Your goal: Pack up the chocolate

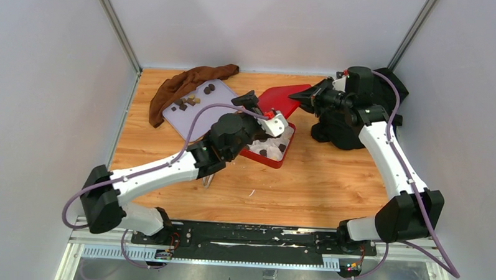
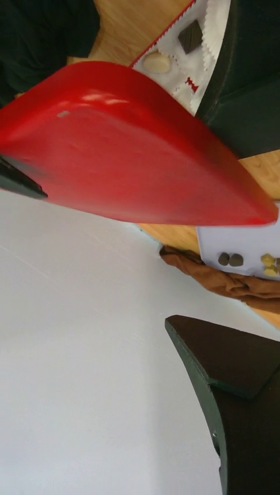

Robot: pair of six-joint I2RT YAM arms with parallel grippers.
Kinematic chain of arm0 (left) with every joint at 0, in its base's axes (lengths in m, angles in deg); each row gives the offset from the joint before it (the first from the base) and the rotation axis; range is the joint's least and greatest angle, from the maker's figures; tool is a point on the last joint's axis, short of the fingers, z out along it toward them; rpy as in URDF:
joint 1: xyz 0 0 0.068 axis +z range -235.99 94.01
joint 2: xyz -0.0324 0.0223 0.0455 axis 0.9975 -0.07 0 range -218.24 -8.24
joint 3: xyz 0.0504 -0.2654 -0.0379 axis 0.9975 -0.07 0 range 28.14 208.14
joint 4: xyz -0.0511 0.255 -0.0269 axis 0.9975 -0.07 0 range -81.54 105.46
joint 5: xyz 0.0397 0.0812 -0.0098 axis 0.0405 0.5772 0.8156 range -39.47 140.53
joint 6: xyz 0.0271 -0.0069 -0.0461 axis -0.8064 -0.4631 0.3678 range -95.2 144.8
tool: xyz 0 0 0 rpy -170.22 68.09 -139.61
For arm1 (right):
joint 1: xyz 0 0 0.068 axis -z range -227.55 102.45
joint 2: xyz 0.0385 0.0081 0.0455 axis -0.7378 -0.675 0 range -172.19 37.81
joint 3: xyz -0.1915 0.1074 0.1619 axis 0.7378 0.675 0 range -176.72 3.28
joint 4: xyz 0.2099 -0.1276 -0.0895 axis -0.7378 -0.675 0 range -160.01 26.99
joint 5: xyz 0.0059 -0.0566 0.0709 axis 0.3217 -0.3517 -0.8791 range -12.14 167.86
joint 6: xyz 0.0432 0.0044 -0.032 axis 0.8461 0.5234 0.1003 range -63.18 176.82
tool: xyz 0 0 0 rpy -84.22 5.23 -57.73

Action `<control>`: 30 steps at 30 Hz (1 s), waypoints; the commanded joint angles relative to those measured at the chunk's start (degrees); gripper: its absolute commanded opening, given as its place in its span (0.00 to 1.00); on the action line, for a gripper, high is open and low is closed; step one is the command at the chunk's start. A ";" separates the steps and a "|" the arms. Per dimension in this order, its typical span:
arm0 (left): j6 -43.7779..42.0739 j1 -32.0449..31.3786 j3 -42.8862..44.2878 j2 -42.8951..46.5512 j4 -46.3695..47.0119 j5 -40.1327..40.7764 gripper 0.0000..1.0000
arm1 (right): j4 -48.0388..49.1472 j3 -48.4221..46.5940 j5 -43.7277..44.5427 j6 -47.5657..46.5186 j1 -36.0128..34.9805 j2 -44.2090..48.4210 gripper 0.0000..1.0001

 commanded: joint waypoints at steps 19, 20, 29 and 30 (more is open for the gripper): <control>69.08 38.89 15.44 2.12 -35.94 -50.03 1.00 | 38.19 20.35 -15.44 -21.07 3.27 -0.63 0.00; 69.50 39.49 16.36 0.14 -36.59 -51.29 1.00 | 42.04 21.65 -15.95 -20.15 3.25 -1.15 0.00; 65.88 39.86 21.58 -14.83 -42.13 -58.42 1.00 | 77.65 28.53 -13.79 1.46 2.06 -12.14 0.00; 66.20 39.86 21.24 -15.32 -41.07 -58.61 1.00 | 81.35 28.79 -13.15 4.19 1.65 -14.57 0.00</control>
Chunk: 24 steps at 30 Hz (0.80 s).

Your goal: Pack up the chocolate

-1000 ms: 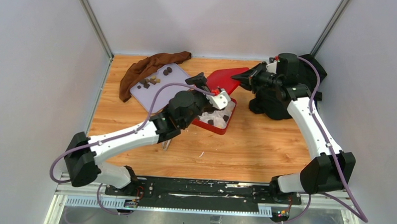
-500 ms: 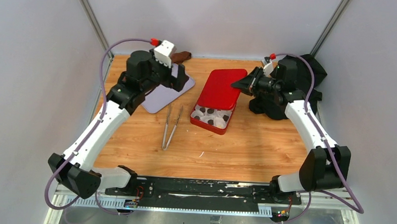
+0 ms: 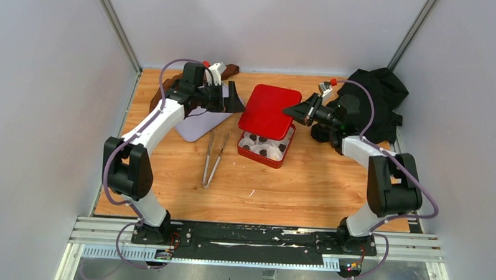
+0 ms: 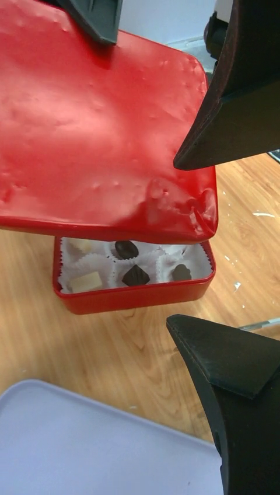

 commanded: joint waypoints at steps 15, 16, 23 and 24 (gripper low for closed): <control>1.64 0.11 -1.47 -6.30 3.82 -3.24 0.96 | 25.08 4.91 -1.09 14.71 -2.34 -14.62 0.00; 1.65 0.05 -1.63 -6.63 3.93 -3.14 0.96 | 24.92 4.97 -1.61 14.86 -2.40 -15.13 0.00; 0.83 -0.98 -1.00 -9.65 3.92 -2.98 0.92 | 19.56 5.60 -3.23 11.19 -2.15 -16.25 0.00; 0.78 -1.10 -0.77 -10.33 3.83 -3.06 0.91 | 19.31 5.71 -3.60 10.96 -1.98 -16.35 0.00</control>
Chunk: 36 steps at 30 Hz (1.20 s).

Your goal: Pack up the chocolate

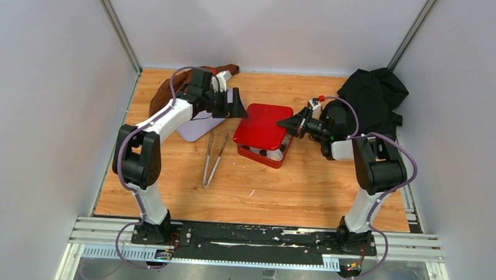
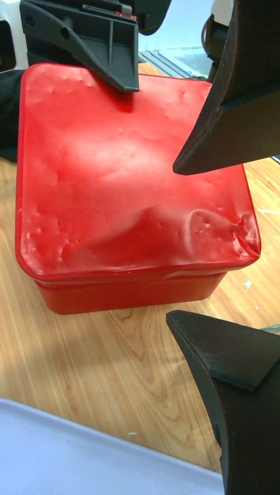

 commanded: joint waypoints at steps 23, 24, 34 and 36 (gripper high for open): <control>-0.85 -2.69 2.72 -6.46 0.92 -1.15 0.69 | 18.84 2.15 -3.81 8.15 2.65 -6.51 0.00; -0.84 -2.69 2.70 -6.12 0.96 -0.99 0.70 | 21.75 1.69 -3.86 10.43 2.66 -7.12 0.00; -1.02 -2.65 3.64 -6.51 0.42 0.03 0.70 | 17.73 0.51 -0.45 6.59 2.66 -7.40 0.00; -0.94 -2.69 3.67 -7.00 0.52 0.03 0.70 | 15.33 0.50 -0.43 4.74 2.64 -7.71 0.00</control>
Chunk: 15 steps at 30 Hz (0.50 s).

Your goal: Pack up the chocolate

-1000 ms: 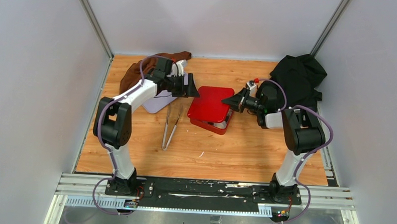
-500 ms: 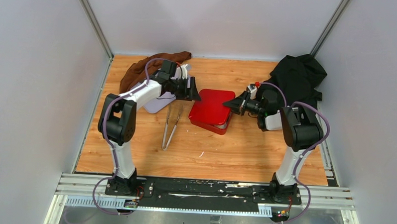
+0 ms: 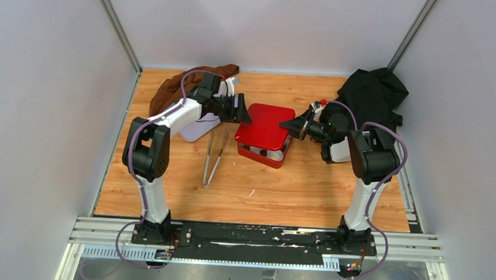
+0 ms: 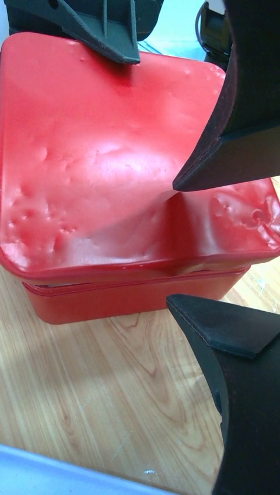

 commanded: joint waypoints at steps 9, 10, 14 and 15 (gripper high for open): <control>-0.72 -0.21 1.15 -2.53 0.32 0.31 0.70 | -15.87 0.12 2.72 -16.04 0.65 1.71 0.00; -0.72 -0.26 1.02 -2.68 0.36 0.22 0.69 | -16.01 0.32 2.86 -16.32 0.65 1.67 0.00; -0.72 -0.24 0.59 -3.20 0.64 -0.40 0.63 | -15.62 0.92 2.91 -16.10 0.69 1.06 0.00; -0.72 -0.24 0.44 -3.33 0.61 -0.51 0.62 | -15.41 1.04 2.71 -15.99 0.65 0.84 0.00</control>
